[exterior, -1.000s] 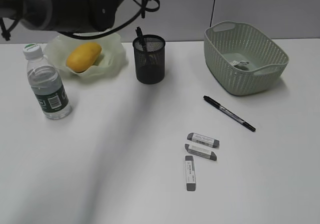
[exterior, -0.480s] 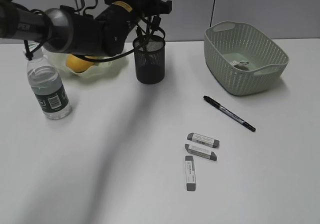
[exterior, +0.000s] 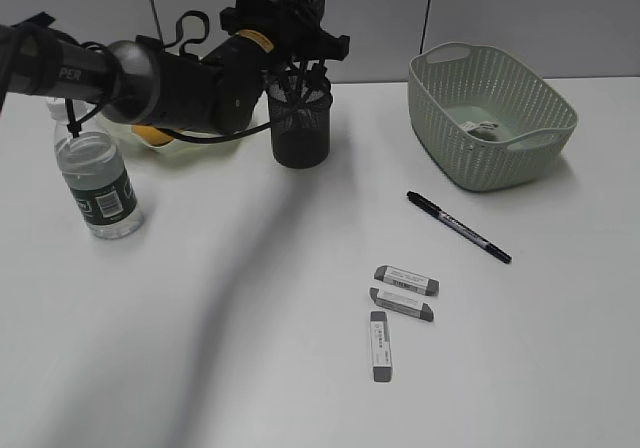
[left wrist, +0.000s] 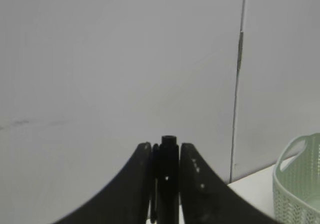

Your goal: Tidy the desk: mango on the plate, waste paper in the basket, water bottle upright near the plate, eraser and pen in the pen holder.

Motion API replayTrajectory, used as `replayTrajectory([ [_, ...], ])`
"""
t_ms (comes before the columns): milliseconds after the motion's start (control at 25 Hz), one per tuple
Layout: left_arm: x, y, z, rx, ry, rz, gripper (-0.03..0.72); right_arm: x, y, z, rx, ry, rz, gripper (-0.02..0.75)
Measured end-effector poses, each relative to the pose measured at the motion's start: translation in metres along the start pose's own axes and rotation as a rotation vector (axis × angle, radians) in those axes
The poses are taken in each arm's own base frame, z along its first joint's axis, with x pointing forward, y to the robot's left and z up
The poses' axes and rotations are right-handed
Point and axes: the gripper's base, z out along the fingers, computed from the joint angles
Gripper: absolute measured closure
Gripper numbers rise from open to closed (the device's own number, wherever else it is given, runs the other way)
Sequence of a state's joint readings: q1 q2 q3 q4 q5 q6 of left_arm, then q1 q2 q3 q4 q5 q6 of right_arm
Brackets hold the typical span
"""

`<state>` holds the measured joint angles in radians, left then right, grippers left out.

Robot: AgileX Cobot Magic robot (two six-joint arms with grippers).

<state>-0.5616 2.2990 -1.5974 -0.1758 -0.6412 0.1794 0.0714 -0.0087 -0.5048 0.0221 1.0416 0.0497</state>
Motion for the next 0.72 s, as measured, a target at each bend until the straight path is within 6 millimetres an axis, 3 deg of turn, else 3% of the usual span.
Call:
replayTrajectory([
  [80, 0.000, -0.002, 0.000, 0.020, -0.004, 0.027, 0.441, 0.000, 0.000, 0.000, 0.000, 0.000, 0.000, 0.145],
  [200, -0.001, -0.004, 0.000, 0.050, -0.009, 0.069, 0.246, 0.000, 0.000, 0.000, 0.000, 0.000, 0.000, 0.145],
  [280, -0.003, -0.005, 0.000, 0.061, -0.001, 0.082, 0.171, 0.000, 0.000, 0.000, 0.000, 0.000, 0.000, 0.145],
  [480, -0.019, -0.005, -0.004, 0.074, 0.053, 0.086, 0.125, 0.000, 0.000, 0.000, 0.000, 0.000, 0.000, 0.145],
  [720, -0.081, -0.002, -0.022, 0.096, 0.134, 0.084, 0.122, 0.000, 0.000, 0.000, 0.000, 0.000, 0.000, 0.145],
])
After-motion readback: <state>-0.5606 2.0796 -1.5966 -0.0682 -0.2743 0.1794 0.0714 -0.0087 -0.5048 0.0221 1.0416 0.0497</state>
